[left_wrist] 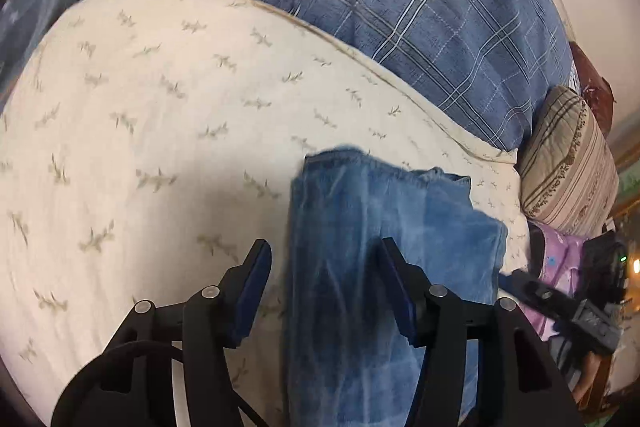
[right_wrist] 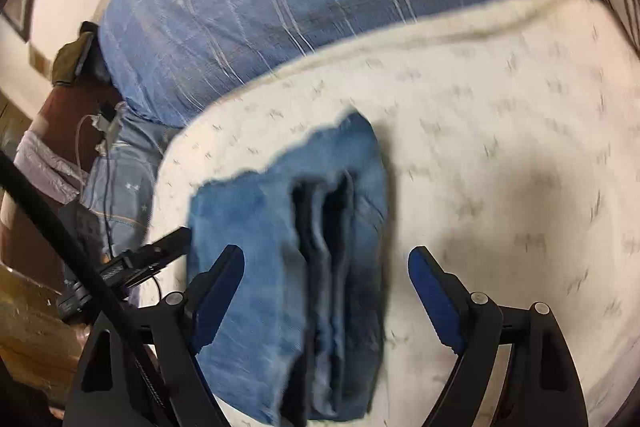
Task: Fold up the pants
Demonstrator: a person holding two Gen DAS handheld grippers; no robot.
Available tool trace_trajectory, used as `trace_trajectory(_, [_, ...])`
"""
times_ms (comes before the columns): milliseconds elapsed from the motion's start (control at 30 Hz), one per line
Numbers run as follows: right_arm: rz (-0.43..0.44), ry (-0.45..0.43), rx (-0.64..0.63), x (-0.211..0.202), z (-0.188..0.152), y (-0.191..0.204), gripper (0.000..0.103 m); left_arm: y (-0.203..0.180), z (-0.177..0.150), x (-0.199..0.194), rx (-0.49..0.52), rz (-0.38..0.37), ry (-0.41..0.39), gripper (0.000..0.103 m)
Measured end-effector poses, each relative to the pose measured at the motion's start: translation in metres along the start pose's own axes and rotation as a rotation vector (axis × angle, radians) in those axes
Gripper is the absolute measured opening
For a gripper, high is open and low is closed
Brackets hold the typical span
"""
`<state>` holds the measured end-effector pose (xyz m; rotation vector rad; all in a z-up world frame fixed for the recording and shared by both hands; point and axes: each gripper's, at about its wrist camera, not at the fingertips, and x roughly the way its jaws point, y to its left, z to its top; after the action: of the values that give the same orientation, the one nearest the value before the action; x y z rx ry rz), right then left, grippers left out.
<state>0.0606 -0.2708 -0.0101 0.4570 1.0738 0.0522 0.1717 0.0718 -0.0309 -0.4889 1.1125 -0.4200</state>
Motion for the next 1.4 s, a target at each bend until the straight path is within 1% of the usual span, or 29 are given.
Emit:
trace_trajectory(67, [-0.019, 0.029, 0.002, 0.009, -0.003, -0.002, 0.085, -0.006, -0.003, 0.005, 0.024, 0.002, 0.021, 0.055])
trace_trajectory(133, [-0.030, 0.034, -0.013, 0.020, -0.003, -0.001, 0.085, -0.010, -0.005, 0.010, 0.051, 0.015, 0.037, 0.056])
trace_trajectory(167, [-0.032, 0.037, -0.010, 0.026, -0.002, -0.001, 0.085, -0.010, -0.006, 0.013, 0.048, 0.015, 0.043, 0.059])
trace_trajectory(300, [0.024, 0.028, 0.058, 0.035, -0.006, -0.009, 0.085, -0.002, -0.008, 0.018, 0.001, -0.020, 0.055, 0.060])
trace_trajectory(400, [0.045, 0.022, 0.085, 0.033, -0.006, -0.012, 0.080, -0.003, -0.006, 0.017, 0.005, -0.029, 0.052, 0.058])
trace_trajectory(433, [0.046, 0.010, 0.086, 0.028, -0.007, -0.012, 0.078, -0.002, -0.006, 0.018, 0.004, -0.031, 0.051, 0.058])
trace_trajectory(467, [0.049, -0.008, 0.087, 0.023, -0.007, -0.011, 0.078, -0.002, -0.006, 0.018, 0.005, -0.030, 0.051, 0.058])
trace_trajectory(567, [0.064, -0.102, 0.098, 0.006, -0.011, -0.011, 0.078, -0.002, -0.007, 0.019, 0.010, -0.021, 0.050, 0.058])
trace_trajectory(633, [0.047, -0.126, 0.087, 0.005, -0.012, -0.009, 0.078, -0.003, -0.008, 0.021, 0.008, -0.017, 0.053, 0.060])
trace_trajectory(700, [0.049, -0.126, 0.067, 0.006, -0.010, -0.006, 0.078, -0.002, -0.008, 0.023, 0.004, -0.017, 0.055, 0.061])
trace_trajectory(733, [0.050, -0.129, 0.058, 0.006, -0.010, -0.004, 0.079, -0.002, -0.008, 0.023, 0.005, -0.016, 0.055, 0.061])
trace_trajectory(833, [0.043, -0.141, 0.031, 0.004, -0.010, 0.003, 0.095, -0.005, -0.010, 0.024, 0.013, -0.010, 0.051, 0.063])
trace_trajectory(867, [0.056, -0.128, 0.030, 0.006, -0.010, 0.004, 0.095, -0.006, -0.010, 0.024, 0.019, -0.006, 0.050, 0.065])
trace_trajectory(1000, [0.105, -0.001, 0.051, 0.026, -0.010, 0.002, 0.095, -0.011, -0.014, 0.026, 0.037, 0.006, 0.044, 0.067])
trace_trajectory(1033, [0.107, 0.036, 0.057, 0.033, -0.011, 0.002, 0.095, -0.011, -0.014, 0.026, 0.041, 0.009, 0.043, 0.067])
trace_trajectory(1133, [0.084, 0.104, 0.041, 0.045, -0.015, 0.004, 0.094, -0.012, -0.015, 0.026, 0.051, 0.011, 0.045, 0.068])
trace_trajectory(1200, [0.071, 0.103, 0.019, 0.044, -0.018, 0.006, 0.090, -0.013, -0.015, 0.025, 0.061, 0.011, 0.049, 0.068])
trace_trajectory(1267, [0.077, 0.111, 0.014, 0.042, -0.018, 0.006, 0.083, -0.014, -0.014, 0.025, 0.072, 0.004, 0.059, 0.066])
trace_trajectory(1400, [0.110, 0.120, 0.053, 0.038, -0.016, -0.003, 0.077, -0.012, -0.012, 0.023, 0.065, 0.000, 0.067, 0.064])
